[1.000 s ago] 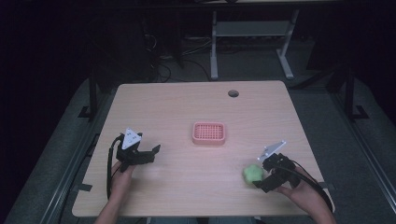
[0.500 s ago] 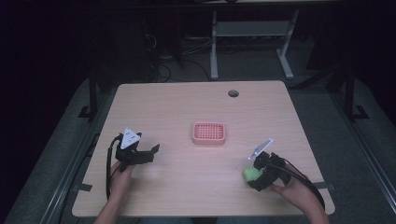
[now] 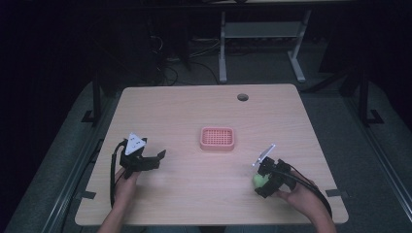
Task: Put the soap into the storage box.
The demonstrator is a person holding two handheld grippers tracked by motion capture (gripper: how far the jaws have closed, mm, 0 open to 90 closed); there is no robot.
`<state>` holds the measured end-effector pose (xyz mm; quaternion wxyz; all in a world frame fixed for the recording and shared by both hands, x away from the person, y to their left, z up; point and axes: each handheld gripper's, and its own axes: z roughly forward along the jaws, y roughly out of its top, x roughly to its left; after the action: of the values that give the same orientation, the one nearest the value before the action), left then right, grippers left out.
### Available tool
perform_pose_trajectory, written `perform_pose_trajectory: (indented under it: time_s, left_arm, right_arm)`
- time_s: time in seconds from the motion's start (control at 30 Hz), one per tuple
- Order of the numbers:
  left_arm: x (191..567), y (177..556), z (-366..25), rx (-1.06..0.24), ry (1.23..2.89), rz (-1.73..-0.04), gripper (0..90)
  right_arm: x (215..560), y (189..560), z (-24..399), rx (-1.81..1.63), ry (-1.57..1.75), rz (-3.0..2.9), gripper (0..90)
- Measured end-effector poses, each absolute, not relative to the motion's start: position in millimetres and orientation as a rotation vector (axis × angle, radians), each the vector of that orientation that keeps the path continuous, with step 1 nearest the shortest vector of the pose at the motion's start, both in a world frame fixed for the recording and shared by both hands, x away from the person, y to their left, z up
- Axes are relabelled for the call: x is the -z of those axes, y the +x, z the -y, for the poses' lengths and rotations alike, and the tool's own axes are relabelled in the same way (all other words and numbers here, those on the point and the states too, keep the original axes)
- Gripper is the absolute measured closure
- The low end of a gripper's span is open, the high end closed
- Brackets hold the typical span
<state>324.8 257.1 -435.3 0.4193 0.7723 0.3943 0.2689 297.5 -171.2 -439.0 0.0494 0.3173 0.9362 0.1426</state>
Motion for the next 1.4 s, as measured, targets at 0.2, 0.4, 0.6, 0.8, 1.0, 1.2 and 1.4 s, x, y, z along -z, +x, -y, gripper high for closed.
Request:
perform_pose_trajectory:
  time_s: [0.2, 0.4, 0.6, 0.8, 1.0, 1.2, 1.4]
  left_arm:
    - [435.3, 324.9, -257.7, -0.671, 1.929, -0.994, 14.3]
    - [435.1, 324.8, -257.7, -0.675, 1.931, -0.993, 14.3]
    - [434.8, 324.6, -258.0, -0.671, 1.929, -0.994, 14.3]
    - [434.5, 324.4, -258.5, -0.671, 1.925, -0.996, 14.3]
    - [434.1, 324.5, -259.9, -0.671, 1.915, -1.004, 14.3]
    - [434.1, 324.4, -258.9, -0.674, 1.924, -0.994, 14.3]
    - [434.4, 324.8, -259.4, -0.666, 1.922, -1.0, 14.3]
  right_arm:
    - [440.0, 297.7, 168.7, -0.423, 0.956, -2.849, 22.3]
    - [441.1, 297.7, 167.5, -0.41, 0.964, -2.848, 23.8]
    - [441.5, 297.1, 166.7, -0.408, 0.969, -2.841, 24.0]
    - [442.7, 296.8, 165.7, -0.406, 0.967, -2.836, 24.1]
    - [444.2, 296.8, 165.5, -0.407, 0.97, -2.833, 24.2]
    - [444.9, 297.0, 165.4, -0.409, 0.975, -2.832, 24.5]
    - [445.0, 296.4, 165.5, -0.409, 0.939, -2.834, 24.8]
